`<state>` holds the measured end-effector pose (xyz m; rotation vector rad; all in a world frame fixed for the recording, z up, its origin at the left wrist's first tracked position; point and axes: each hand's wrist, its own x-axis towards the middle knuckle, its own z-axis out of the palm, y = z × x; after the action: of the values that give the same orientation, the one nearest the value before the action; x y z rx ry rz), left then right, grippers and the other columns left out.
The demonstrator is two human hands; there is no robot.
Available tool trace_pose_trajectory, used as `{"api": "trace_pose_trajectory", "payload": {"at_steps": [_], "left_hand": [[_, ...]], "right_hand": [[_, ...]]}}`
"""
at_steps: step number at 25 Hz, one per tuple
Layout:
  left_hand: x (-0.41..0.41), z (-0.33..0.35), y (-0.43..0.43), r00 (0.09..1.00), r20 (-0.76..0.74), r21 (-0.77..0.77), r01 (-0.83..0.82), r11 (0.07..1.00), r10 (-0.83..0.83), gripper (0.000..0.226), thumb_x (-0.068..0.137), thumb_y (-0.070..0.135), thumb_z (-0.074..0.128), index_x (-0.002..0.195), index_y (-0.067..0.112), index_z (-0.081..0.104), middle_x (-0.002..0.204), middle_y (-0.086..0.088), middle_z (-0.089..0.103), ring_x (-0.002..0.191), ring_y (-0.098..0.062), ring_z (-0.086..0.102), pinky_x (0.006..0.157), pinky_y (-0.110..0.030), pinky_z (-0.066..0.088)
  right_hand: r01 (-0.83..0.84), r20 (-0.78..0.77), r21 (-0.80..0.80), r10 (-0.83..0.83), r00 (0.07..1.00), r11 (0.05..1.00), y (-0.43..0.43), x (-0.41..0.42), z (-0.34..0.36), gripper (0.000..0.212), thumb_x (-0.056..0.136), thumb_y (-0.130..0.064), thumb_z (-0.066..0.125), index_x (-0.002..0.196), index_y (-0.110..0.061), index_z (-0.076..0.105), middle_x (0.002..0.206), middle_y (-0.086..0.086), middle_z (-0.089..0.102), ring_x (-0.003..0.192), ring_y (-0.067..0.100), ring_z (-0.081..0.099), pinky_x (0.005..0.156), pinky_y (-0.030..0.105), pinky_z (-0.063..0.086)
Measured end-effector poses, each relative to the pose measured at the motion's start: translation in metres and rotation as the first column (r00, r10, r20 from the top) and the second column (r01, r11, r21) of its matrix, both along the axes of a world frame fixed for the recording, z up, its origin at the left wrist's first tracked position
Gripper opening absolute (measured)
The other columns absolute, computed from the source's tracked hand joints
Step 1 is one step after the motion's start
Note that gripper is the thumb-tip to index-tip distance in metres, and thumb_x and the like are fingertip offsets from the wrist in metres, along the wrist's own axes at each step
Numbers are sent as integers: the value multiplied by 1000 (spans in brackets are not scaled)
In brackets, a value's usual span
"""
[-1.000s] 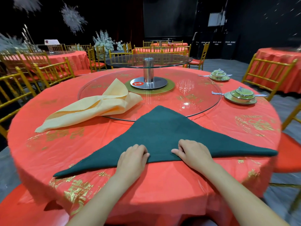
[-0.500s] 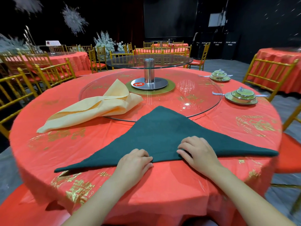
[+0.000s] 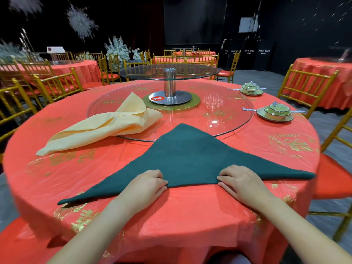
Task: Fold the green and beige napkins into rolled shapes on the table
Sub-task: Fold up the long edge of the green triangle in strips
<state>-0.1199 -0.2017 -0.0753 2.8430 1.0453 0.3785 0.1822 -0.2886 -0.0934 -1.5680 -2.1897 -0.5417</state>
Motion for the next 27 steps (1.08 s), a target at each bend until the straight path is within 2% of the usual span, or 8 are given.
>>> {"api": "trace_pose_trajectory", "payload": {"at_steps": [2,7,12,15,19,24,26,27], "left_hand": [[3,5,2,999,-28,27,20,999,-20,57,86,45,22,87,14,71,85,1,60,80,-19,59,70,-35,51],[-3,5,-1,1000,-23,41,12,999,-11,45,83,40,27,68,13,59,68,2,56,65,-19,55,61,-36,49],[-7,7,-4,998,-3,-49,-66,997,65,53,75,48,23,80,18,65,78,4,63,76,-16,57,67,-34,47],[0,8,1,990,1,-78,-137,987,138,32,87,39,40,91,23,68,88,5,60,85,-18,59,69,-32,45],[2,4,2,981,-42,17,-190,982,191,24,94,32,47,108,30,67,97,6,57,98,-17,56,71,-30,43],[13,-1,-1,991,-10,201,-129,971,134,32,74,18,52,99,26,70,92,7,65,77,-22,63,56,-35,51],[36,1,-14,997,36,214,-75,974,69,37,79,22,42,105,27,67,108,9,66,91,-19,64,67,-35,55],[51,3,-21,998,45,171,-50,984,43,39,86,27,38,115,26,63,122,7,62,107,-20,60,82,-38,52]], "right_hand": [[-2,29,18,2,1000,1000,3,0,4,29,89,-32,45,78,-20,69,81,-6,63,70,17,60,60,28,45],[-22,-6,-59,22,1000,998,-8,-1,7,26,90,-33,41,81,-23,63,75,-9,60,67,15,57,59,28,46],[14,-127,-208,-41,991,978,-10,-2,10,27,91,-35,43,89,-22,66,85,-10,67,80,15,64,72,32,52],[96,-211,-277,-158,965,956,-3,-3,12,16,92,-27,53,100,-21,64,98,-11,67,95,13,60,84,28,42],[172,-178,-302,-233,956,938,5,-2,7,13,91,-33,55,97,-25,64,96,-10,61,98,14,57,83,30,39],[226,-216,-329,-306,927,917,8,-3,5,12,89,-38,57,94,-28,63,95,-11,58,98,12,53,83,29,37],[222,-213,-349,-307,927,910,8,-3,6,13,89,-38,55,97,-29,61,95,-12,56,99,12,52,84,28,37],[220,-217,-356,-309,926,908,9,-3,6,14,89,-39,55,99,-30,61,95,-12,56,99,12,52,84,28,37]]}}
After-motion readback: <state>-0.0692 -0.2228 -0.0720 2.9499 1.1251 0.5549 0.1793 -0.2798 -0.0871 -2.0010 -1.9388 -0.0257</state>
